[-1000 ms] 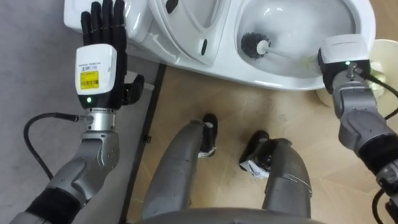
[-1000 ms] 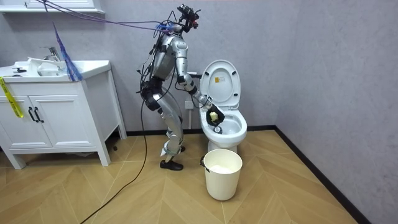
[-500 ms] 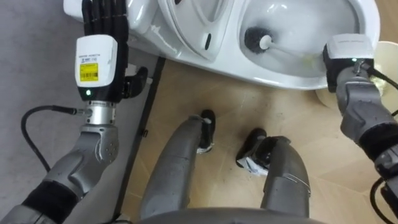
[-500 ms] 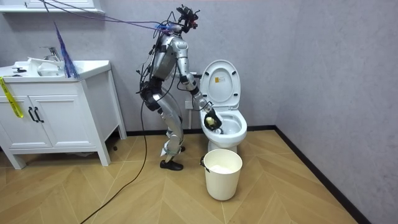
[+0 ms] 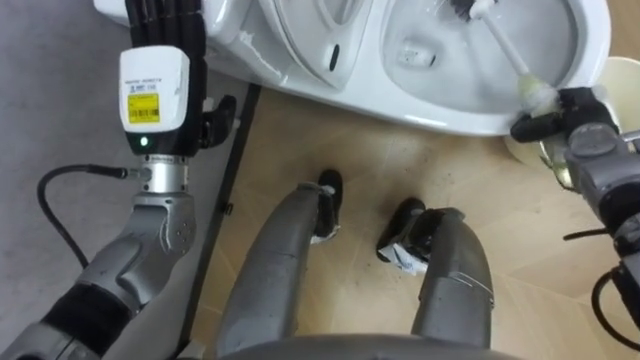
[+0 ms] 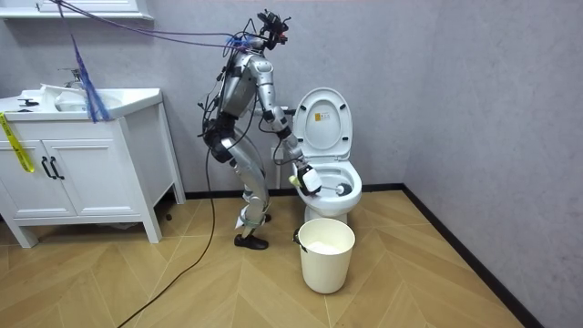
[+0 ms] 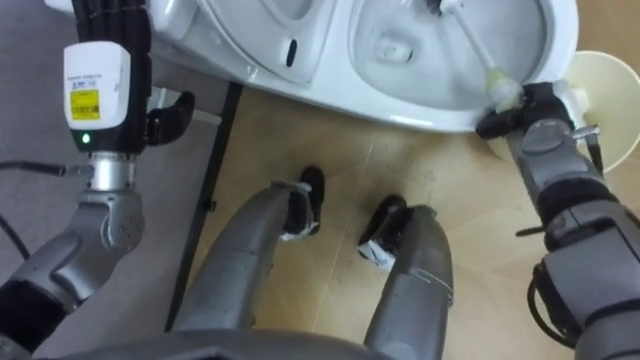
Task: Brush toilet
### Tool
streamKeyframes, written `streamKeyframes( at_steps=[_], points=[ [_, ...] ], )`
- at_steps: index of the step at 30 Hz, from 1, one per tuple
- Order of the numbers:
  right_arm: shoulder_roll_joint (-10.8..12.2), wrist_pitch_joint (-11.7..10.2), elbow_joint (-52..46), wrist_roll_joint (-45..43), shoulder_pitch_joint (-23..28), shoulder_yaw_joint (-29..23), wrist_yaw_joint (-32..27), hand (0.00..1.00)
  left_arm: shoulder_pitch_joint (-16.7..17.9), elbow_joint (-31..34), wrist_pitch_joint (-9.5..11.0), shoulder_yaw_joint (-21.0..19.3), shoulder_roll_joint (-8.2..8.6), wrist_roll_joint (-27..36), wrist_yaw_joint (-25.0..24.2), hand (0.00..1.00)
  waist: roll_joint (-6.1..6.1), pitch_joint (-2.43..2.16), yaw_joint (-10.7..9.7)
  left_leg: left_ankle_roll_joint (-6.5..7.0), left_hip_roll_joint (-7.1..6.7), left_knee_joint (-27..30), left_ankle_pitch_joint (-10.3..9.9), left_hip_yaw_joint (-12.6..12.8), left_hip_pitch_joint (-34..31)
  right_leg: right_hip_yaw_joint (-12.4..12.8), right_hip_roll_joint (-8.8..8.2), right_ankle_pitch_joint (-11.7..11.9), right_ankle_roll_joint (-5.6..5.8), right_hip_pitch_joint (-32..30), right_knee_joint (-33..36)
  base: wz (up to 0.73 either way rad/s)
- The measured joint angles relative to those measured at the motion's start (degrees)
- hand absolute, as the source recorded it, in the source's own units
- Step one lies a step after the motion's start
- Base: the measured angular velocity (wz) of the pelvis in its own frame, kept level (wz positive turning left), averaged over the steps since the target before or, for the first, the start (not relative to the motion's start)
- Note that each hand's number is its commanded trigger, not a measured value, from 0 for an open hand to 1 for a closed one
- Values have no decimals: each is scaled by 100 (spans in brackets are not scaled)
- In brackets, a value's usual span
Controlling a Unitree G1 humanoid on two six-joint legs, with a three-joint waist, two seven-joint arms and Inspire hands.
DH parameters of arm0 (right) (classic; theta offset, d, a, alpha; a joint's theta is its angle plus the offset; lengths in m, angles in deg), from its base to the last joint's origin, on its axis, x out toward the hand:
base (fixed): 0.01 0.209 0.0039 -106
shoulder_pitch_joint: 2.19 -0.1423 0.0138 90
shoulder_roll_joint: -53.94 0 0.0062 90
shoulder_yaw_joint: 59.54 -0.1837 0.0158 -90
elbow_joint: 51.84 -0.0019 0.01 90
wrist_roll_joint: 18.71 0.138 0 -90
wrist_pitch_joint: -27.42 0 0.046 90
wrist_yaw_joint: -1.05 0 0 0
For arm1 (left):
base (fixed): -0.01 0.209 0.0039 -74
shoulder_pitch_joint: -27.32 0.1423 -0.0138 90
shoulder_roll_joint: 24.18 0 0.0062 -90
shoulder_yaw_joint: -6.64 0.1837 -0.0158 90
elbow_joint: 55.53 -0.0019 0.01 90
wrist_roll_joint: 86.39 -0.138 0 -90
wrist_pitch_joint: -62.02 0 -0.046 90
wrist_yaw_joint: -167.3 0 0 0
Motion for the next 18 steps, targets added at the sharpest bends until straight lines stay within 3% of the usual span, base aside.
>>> streamKeyframes(
  at_steps=[4, 8, 10, 12, 16, 18],
  points=[
    [117, -55, -5, 317, 65, -19, -21, 100, -18, -61, -41, -5, 51, -62, 0, 0, 20, -9, -2, -2, 12, -6, 18, -32, 23, -54, 21, 39, -9, 66, -64, 0],
    [453, -176, 201, 202, 185, -349, 12, 100, -54, -279, -164, -65, 420, -404, -104, 0, 85, -23, -11, 1, -10, -55, 18, -120, 167, -199, -3, 38, -1, 304, -158, 8],
    [522, -265, 334, 39, 176, -363, 50, 100, -55, -337, -246, -53, 503, -504, -155, 0, 171, -22, 29, 5, -6, -72, 18, -146, 236, -206, 34, 53, 24, 397, -221, 0],
    [567, -338, 427, -657, 177, -355, 72, 100, -49, -463, -326, -39, 649, -583, -239, 0, 372, -70, 49, 6, 8, -105, 17, -208, 306, -231, 107, 91, 76, 516, -355, -2],
    [575, -481, 435, -2663, 171, -255, 139, 100, -66, -675, -470, -137, 824, -862, -364, 0, 439, -93, 184, 7, 33, -167, 17, -133, 399, -201, 100, 130, 29, 544, -390, -13],
    [517, -323, 228, -4040, 164, 18, 181, 100, -107, -648, -477, -160, 847, -843, -522, 0, 478, -100, 260, 2, 67, -173, 17, -107, 423, -206, 114, 129, 17, 564, -397, -2]
  ],
)
